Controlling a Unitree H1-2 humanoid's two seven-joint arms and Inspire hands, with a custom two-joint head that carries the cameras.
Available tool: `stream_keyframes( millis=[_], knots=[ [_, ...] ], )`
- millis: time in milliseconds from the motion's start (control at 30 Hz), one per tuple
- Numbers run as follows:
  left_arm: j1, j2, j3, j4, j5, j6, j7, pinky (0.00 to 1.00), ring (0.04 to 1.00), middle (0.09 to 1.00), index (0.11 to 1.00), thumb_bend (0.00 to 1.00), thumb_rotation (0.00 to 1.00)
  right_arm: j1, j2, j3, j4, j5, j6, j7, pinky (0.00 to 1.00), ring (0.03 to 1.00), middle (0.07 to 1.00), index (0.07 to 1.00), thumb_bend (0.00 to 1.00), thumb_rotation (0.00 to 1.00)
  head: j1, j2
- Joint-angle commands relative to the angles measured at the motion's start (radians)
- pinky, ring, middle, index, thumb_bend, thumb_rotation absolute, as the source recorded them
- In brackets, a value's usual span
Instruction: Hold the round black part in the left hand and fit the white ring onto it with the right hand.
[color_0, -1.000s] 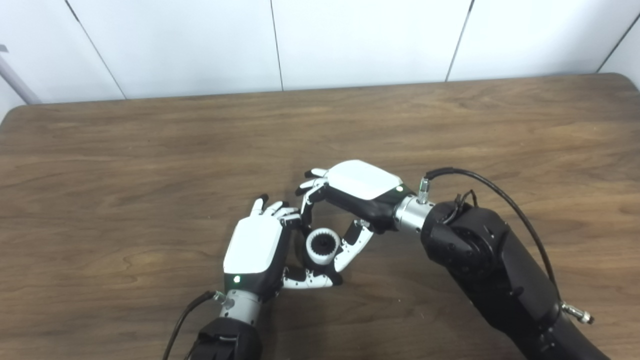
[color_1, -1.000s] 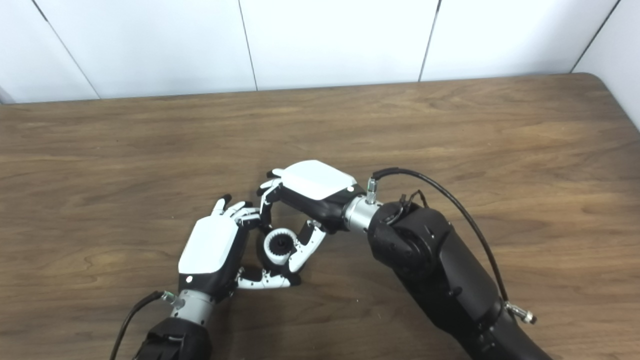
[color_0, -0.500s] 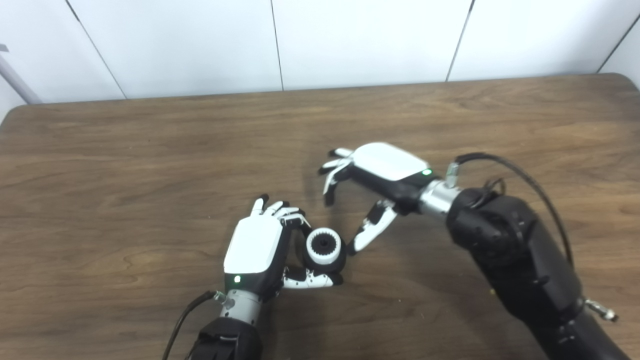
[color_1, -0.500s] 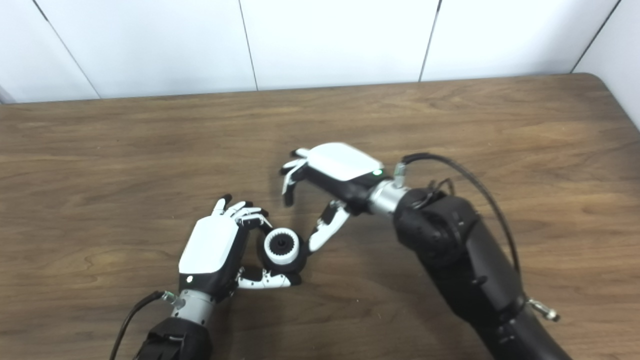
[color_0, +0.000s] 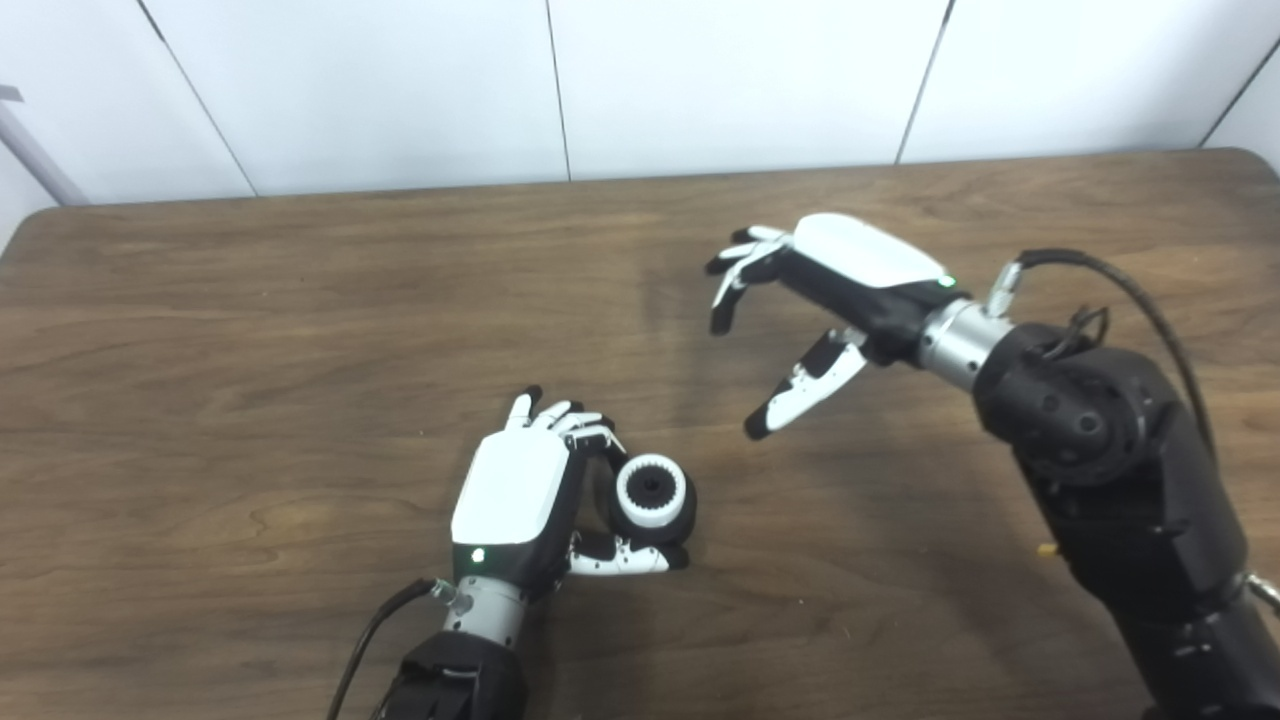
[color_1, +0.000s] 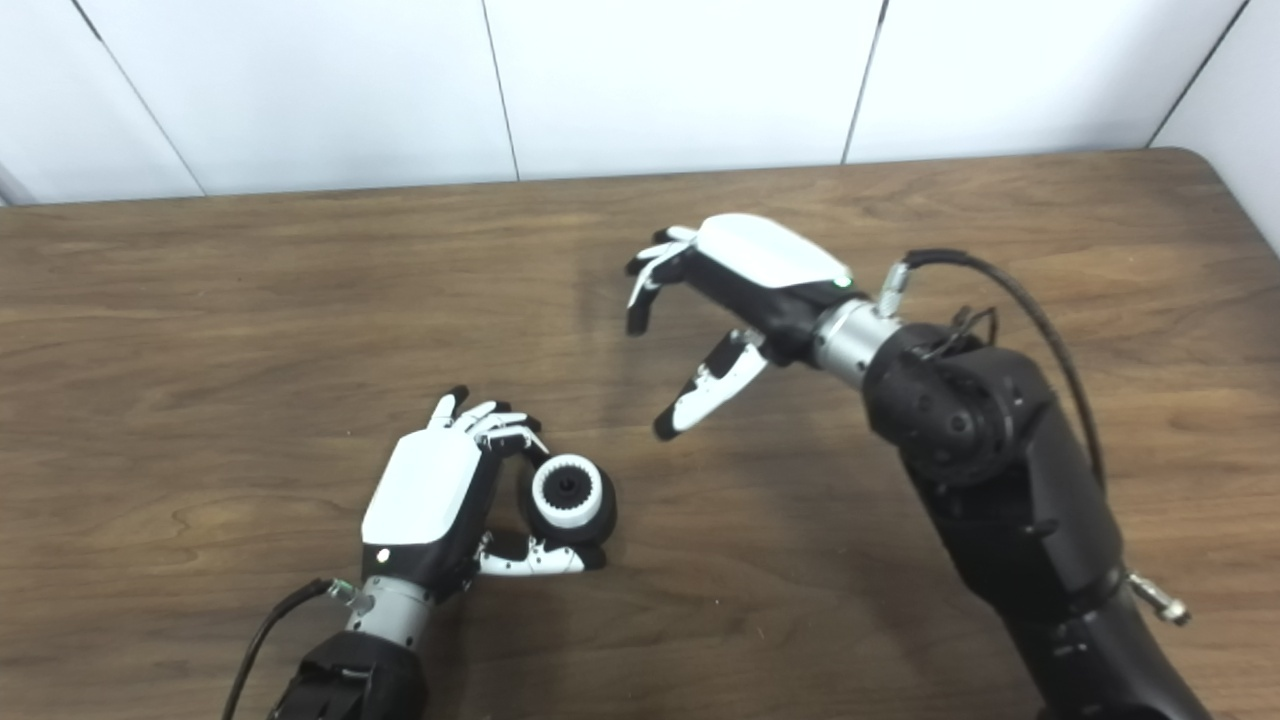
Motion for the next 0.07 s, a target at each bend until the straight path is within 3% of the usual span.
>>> stream_keyframes(
  millis=[0,33],
  knots=[
    [0.006,0.015,-0.003,0.021,-0.010,0.008,-0.063,1.00,0.872,0.784,0.493,0.52,0.07,-0.035,-0.012,-0.014,-0.010,0.009,-0.003,-0.036,0.82,0.949,0.863,0.603,0.96,0.27,0.001,0.001],
    [0.005,0.017,-0.001,0.021,-0.019,0.008,-0.067,1.00,0.869,0.785,0.495,0.52,0.07,-0.034,-0.013,-0.016,-0.009,0.007,-0.003,-0.036,0.81,0.949,0.862,0.603,0.96,0.28,0.002,0.001]
  ],
)
